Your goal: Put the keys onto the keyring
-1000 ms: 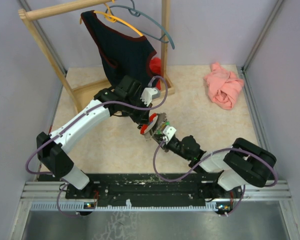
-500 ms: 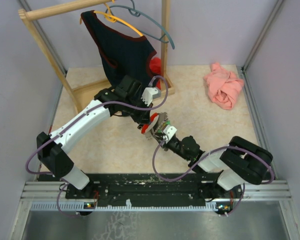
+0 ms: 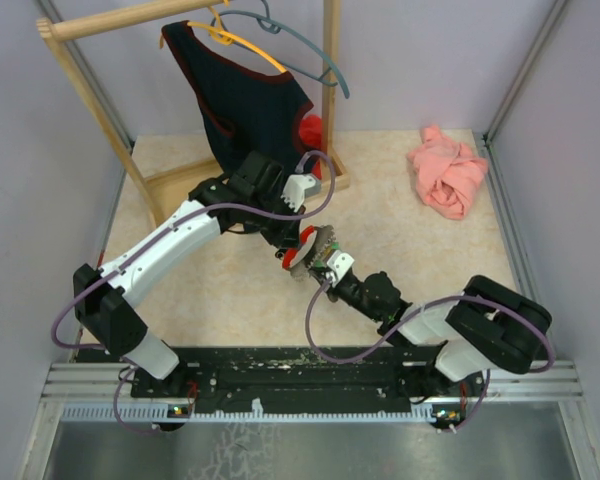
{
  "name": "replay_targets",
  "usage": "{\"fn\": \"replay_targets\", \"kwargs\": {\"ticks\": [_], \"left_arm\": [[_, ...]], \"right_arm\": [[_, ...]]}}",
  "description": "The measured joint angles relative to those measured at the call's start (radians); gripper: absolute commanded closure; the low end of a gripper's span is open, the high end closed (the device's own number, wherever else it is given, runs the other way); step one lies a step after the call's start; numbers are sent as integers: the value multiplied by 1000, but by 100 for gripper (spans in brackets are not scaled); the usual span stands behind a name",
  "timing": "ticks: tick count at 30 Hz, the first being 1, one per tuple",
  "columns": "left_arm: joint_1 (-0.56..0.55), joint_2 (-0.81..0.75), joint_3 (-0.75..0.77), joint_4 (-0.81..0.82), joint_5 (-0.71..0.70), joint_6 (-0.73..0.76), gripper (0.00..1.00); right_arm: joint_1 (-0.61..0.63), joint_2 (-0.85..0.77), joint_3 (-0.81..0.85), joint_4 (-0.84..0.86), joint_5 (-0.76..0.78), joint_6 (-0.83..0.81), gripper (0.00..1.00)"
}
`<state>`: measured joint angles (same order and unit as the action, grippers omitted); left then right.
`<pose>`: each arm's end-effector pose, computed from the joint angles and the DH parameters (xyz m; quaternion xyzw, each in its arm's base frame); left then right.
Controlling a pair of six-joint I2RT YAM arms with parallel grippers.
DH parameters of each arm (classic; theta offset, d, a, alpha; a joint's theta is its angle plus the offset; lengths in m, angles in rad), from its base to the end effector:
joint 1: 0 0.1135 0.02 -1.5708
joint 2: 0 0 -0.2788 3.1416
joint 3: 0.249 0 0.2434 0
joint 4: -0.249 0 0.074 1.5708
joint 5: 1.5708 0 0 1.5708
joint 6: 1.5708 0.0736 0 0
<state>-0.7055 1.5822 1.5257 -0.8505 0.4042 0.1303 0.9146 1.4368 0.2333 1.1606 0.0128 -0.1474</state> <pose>0.2472 -0.2486 0.3273 0.4357 0.8199 -0.2725 0.2523 0.1660 0.2141 0.1849 -0.3618 0.6249 0.2546 0.6432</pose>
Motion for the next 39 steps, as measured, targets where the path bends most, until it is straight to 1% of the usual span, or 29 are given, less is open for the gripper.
{"fn": "replay_targets", "kwargs": {"ticks": [4,9,12,14,21,24,28,30,33,39], "left_arm": [[0,-11,-29,23,-14,-27,97],[16,-47,-106,77,-26,-70,94],[40,-75,-170,127,-9,-106,91],[55,-97,-220,169,16,-135,86],[105,-189,-448,370,69,-251,81],[131,-234,-571,473,79,-315,78],[151,-277,-728,612,80,-400,71],[152,-279,-779,665,77,-433,68],[156,-278,-829,719,66,-474,67],[165,-289,-889,793,16,-520,56]], "right_arm": [[0,-41,-6,-56,-15,-17,100],[0,-109,-11,-146,-47,-24,100],[0,-156,-30,-188,-62,-24,100],[0,-183,-41,-208,-68,-23,100],[0,-257,-45,-321,-92,-17,100],[0,-280,-45,-366,-109,-17,100],[0,-289,-45,-407,-138,-15,100],[0,-291,-45,-422,-151,-11,100],[0,-304,-43,-432,-171,-6,100],[0,-340,-10,-464,-198,-6,100]]}}
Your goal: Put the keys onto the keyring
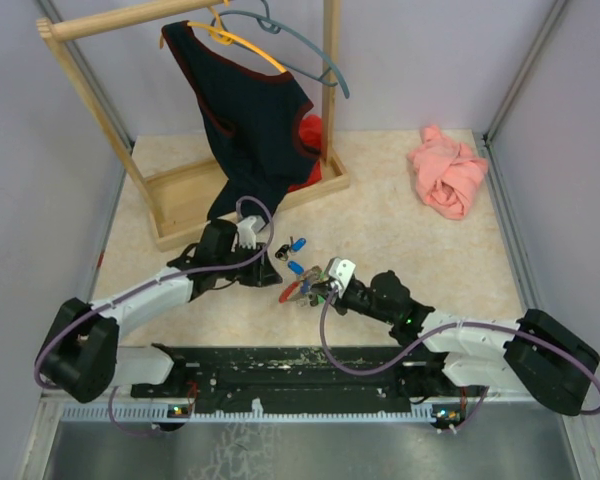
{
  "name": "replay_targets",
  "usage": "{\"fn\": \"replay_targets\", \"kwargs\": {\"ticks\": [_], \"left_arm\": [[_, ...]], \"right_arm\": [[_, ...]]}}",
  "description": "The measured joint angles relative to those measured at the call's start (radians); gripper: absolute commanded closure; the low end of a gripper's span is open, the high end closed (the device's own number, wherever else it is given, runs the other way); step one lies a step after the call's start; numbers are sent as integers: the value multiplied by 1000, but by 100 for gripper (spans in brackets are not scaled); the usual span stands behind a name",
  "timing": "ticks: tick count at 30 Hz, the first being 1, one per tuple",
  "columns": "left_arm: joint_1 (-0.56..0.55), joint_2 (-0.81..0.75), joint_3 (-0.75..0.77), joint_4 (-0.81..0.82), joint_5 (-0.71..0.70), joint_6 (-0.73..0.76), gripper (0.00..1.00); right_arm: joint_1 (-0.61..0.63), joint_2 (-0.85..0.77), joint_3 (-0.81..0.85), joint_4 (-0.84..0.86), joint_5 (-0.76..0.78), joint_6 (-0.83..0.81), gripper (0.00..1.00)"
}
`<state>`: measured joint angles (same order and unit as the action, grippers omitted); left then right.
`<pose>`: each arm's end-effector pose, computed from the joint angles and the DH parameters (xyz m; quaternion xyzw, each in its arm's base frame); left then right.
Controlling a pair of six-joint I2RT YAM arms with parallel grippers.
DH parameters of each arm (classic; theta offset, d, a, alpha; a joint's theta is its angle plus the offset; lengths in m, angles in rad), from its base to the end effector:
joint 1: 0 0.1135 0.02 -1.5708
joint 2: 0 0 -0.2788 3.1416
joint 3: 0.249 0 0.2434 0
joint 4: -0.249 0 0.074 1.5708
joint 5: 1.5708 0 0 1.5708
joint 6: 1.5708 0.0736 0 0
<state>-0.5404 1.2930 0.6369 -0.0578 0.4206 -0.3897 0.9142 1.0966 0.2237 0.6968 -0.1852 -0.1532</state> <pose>0.2193 -0.1666 0.1928 0.1535 0.8805 -0.3519 0.2780 0.1323 0.1939 0.1937 -0.4394 0.6269 0.3033 0.5674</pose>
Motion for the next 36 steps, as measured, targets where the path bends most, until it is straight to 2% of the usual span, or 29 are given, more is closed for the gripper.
{"fn": "replay_targets", "kwargs": {"ticks": [3,8,11,14,18,24,31,36], "left_arm": [[0,-51,-47,13,-29,-8,49],[0,-226,-149,55,-55,-5,42],[0,-323,-204,124,-45,5,41],[0,-348,-241,226,-15,5,41],[0,-262,-257,376,42,11,43],[-23,-82,-245,487,97,69,44],[-90,-31,-269,632,134,190,45],[-119,33,-292,698,153,280,50]], "right_arm": [[0,-10,22,-10,-13,1,100],[-7,-13,27,-14,-30,0,100],[-8,-5,27,-17,-37,-7,100],[-8,19,27,-17,-41,-22,100],[-8,60,27,-18,-41,-48,100],[-9,117,27,-10,-35,-71,100],[-23,144,27,25,-42,-70,100],[-34,148,27,44,-54,-62,100]]}}
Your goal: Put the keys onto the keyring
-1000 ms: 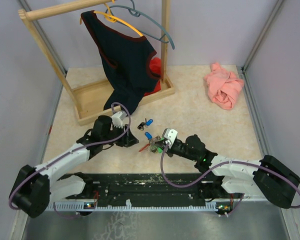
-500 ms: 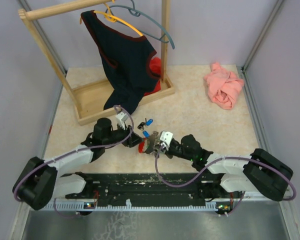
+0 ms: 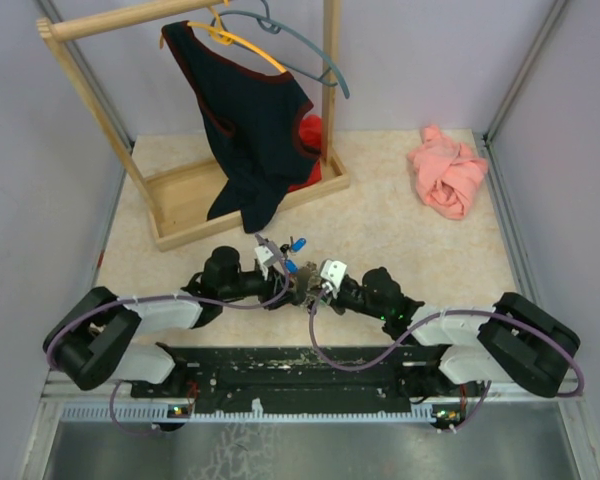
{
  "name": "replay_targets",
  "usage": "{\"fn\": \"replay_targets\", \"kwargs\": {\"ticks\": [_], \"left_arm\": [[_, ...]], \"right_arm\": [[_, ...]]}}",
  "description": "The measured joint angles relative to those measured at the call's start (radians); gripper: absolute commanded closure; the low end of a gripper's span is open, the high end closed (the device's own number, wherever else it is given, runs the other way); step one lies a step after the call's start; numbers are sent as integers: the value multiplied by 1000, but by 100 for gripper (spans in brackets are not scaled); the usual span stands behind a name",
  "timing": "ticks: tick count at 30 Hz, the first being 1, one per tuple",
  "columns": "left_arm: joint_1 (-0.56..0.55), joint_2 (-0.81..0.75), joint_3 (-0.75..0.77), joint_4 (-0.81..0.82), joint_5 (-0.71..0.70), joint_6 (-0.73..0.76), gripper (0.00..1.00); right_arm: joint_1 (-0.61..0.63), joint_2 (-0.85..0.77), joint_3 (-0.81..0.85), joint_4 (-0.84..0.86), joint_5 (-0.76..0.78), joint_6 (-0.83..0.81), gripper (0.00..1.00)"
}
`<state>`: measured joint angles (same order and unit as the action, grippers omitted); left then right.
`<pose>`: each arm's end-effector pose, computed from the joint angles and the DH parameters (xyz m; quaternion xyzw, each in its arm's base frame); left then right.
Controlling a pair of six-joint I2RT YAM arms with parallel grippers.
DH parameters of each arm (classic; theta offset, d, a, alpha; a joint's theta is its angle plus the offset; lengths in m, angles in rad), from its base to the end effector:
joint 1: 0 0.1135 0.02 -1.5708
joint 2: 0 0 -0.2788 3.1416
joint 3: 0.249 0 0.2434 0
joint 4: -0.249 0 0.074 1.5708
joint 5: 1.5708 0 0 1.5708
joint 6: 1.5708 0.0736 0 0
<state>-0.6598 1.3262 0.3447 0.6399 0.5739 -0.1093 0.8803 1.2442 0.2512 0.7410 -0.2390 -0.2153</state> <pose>0.1821 -0.1918 0.1757 0.3700 0.7097 -0.4218 0.4259 0.1462 0.2043 0.1764 -0.4710 0.6319 0.2876 0.5442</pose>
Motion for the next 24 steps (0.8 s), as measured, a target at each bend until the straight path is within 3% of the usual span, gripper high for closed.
{"fn": "replay_targets", "kwargs": {"ticks": [8,18,24], "left_arm": [[-35,84,7,44,14,90,61],[-40,111,21,97,48,137,63],[-49,151,34,100,74,164,70]], "right_arm": [[-7,6,0,-2,-21,2,100],[-8,55,15,-3,-48,2,100],[-13,66,27,-6,-62,2,100]]}}
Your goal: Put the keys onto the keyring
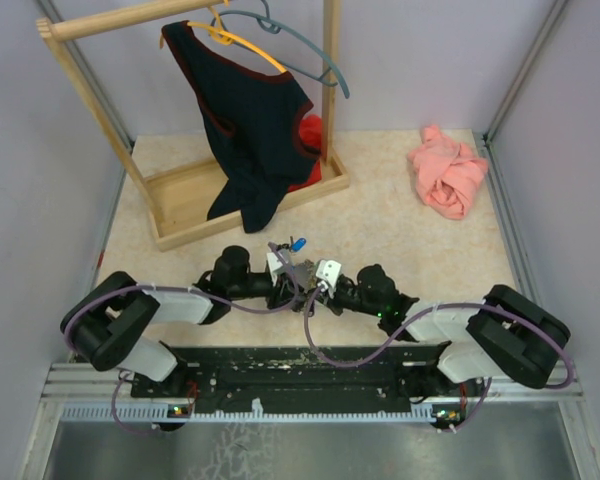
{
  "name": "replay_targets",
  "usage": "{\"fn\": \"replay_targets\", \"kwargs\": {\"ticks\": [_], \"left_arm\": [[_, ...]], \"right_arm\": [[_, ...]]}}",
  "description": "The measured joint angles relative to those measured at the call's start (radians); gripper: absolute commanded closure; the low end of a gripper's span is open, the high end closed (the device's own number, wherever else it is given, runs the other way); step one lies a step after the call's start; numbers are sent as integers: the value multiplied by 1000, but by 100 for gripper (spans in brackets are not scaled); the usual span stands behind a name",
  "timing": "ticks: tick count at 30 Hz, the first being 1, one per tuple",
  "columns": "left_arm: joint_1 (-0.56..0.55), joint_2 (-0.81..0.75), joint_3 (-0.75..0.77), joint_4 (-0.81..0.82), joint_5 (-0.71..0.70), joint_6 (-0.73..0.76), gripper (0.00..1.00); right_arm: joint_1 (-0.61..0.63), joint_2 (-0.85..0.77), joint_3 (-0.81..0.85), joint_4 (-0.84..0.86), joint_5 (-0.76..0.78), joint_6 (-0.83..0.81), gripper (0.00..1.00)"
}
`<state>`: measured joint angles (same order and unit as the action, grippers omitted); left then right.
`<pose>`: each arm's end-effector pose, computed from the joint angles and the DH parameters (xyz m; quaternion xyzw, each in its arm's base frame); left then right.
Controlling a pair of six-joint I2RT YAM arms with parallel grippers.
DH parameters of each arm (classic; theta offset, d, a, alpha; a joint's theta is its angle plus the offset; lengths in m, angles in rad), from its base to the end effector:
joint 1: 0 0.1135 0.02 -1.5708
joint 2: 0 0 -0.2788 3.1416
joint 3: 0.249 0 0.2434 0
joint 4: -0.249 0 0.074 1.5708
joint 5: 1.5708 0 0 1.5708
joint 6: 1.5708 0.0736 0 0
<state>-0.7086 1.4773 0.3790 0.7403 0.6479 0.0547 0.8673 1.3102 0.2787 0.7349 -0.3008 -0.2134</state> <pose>0.1829 -0.2153 0.1618 0.4585 0.6553 -0.4212 0.4276 0.1508 0.2114 0.1691 -0.4853 0.6357 0.3029 0.5183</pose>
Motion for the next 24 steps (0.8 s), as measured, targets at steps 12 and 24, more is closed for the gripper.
{"fn": "replay_targets", "kwargs": {"ticks": [12,24], "left_arm": [[-7,25,32,-30,30,32,99],[-18,-8,-2,24,-14,40,99]], "right_arm": [[-11,2,18,-41,-16,-5,100],[-79,-103,22,-131,-52,69,80]]}}
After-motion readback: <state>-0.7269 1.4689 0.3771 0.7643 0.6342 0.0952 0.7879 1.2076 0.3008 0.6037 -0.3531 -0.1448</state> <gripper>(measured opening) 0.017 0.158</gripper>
